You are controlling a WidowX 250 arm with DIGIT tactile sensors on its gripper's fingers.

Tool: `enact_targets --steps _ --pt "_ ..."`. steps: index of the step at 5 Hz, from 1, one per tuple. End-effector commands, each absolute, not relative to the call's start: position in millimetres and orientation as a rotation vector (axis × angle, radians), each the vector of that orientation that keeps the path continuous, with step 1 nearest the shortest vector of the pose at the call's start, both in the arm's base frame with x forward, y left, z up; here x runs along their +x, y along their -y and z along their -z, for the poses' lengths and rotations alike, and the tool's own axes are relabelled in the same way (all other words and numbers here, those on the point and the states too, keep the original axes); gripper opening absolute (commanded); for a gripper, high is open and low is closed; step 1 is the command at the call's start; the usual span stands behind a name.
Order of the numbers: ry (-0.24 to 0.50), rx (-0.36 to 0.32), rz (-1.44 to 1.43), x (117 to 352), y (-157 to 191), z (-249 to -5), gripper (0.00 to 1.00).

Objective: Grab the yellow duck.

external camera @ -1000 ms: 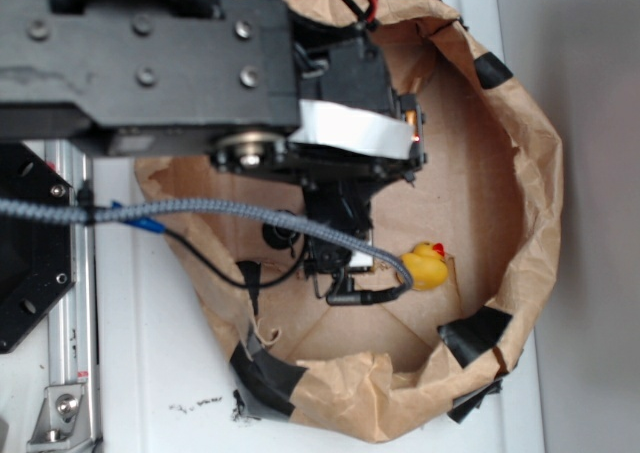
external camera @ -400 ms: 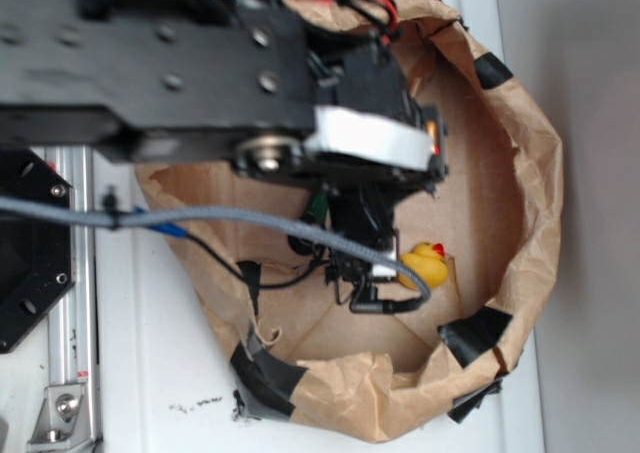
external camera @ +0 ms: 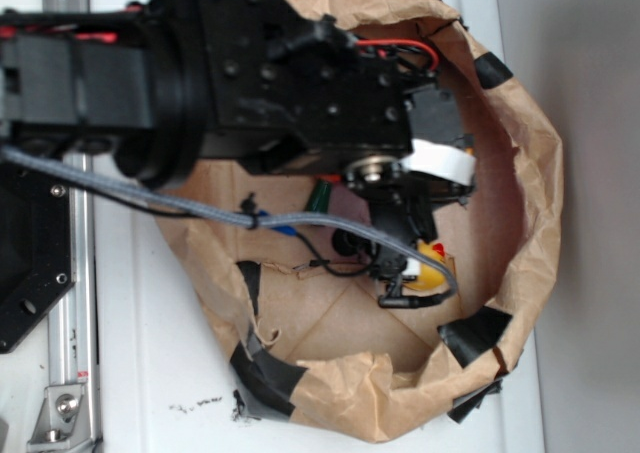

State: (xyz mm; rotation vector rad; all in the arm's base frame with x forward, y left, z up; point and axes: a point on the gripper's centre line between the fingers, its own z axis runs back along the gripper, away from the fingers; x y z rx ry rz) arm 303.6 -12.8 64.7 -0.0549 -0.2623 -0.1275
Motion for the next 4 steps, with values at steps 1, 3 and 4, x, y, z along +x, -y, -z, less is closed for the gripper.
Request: enact_targets --steps 1,3,4 --pt "0.326 -0.069 0.152 322.2 19.7 -78.5 1.00" --pt "0.322 -0.091 0.173 323.3 24.6 -77.9 1.00" --pt "0.332 -0.072 0.177 322.0 27.3 -73.6 1.00"
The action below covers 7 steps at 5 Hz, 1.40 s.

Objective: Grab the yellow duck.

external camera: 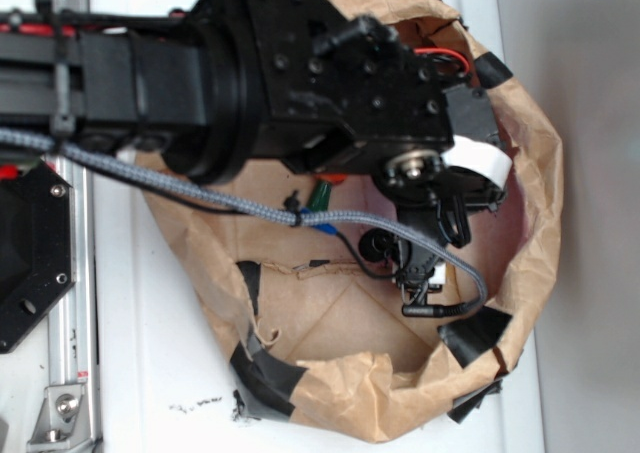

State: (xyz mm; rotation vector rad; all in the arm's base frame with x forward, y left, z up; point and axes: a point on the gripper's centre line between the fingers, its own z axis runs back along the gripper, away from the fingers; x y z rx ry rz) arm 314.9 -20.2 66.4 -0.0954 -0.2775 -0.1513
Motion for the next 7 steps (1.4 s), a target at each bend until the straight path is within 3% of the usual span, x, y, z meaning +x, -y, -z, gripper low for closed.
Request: enact_targets --steps 1,4,7 --pt "0.361 -0.047 0.164 327 29 -67 1.00" --pt "0.243 -0.010 0.224 315 38 -40 1.00" --pt "0.146 -0.031 0.268 287 48 -13 1.00"
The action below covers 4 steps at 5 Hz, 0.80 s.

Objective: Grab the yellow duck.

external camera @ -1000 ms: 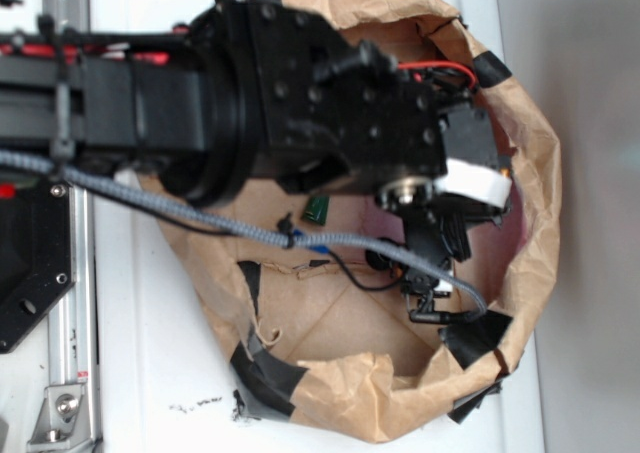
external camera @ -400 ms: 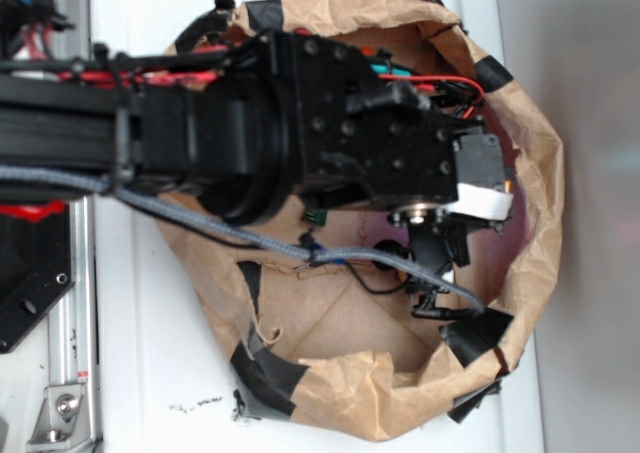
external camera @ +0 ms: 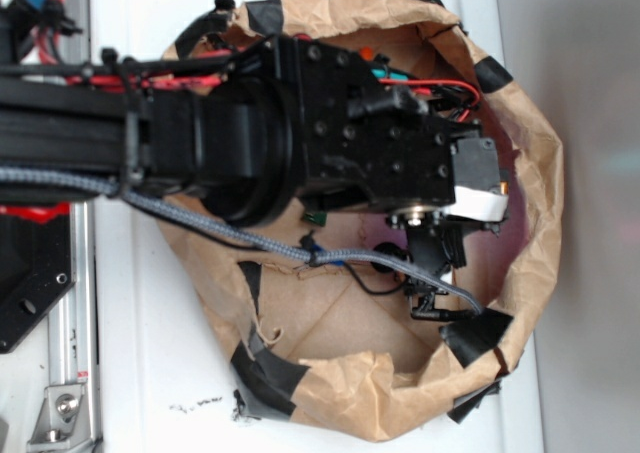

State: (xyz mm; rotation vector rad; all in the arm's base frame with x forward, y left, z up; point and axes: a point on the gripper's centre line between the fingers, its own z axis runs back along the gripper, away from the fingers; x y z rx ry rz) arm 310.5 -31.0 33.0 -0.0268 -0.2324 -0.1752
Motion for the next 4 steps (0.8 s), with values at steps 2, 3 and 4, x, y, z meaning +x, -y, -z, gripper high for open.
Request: enact_targets --steps 2,3,4 --pt "0.124 -0.055 0.324 281 68 -3 1.00" --pt "0.097 -0.053 0.370 275 83 10 1.00" --pt "0.076 -0.058 0.403 267 93 20 1.00"
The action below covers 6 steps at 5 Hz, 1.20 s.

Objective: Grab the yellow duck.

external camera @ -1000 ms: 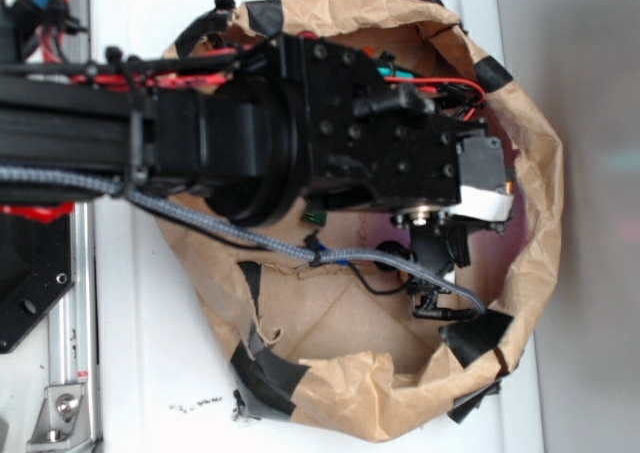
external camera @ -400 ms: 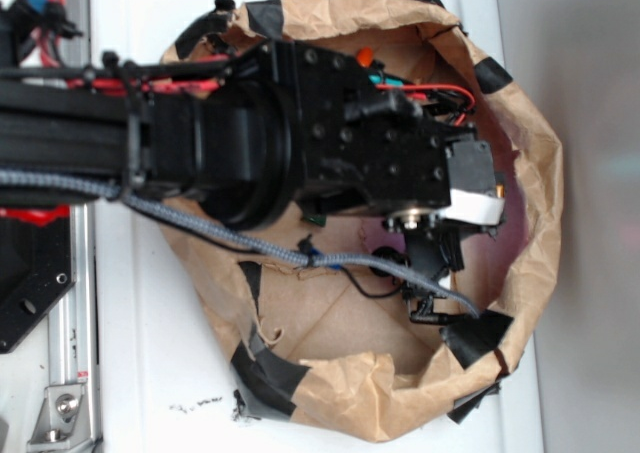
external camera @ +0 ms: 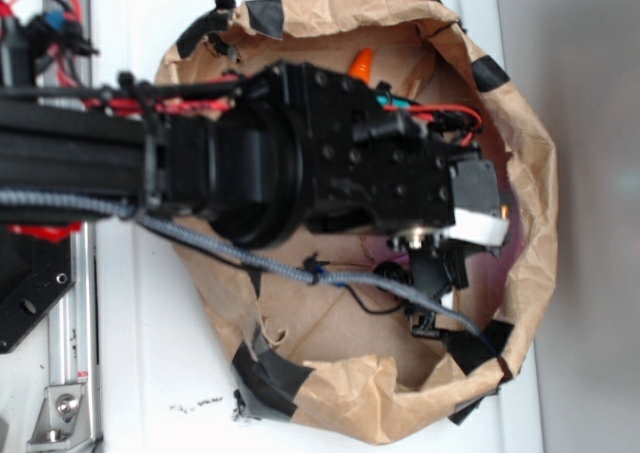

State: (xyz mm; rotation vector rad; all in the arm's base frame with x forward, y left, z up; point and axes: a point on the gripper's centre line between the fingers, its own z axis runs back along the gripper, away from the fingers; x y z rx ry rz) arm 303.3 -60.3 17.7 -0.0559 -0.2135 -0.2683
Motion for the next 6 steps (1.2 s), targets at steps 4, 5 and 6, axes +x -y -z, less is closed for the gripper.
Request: enact_targets --steps 4,5,6 --pt "0.102 -0.145 0.485 254 113 -1 1.00" --pt "0.127 -0.145 0.485 261 107 -2 1.00" --pt "0.168 -0.124 0.487 271 102 -9 1.00"
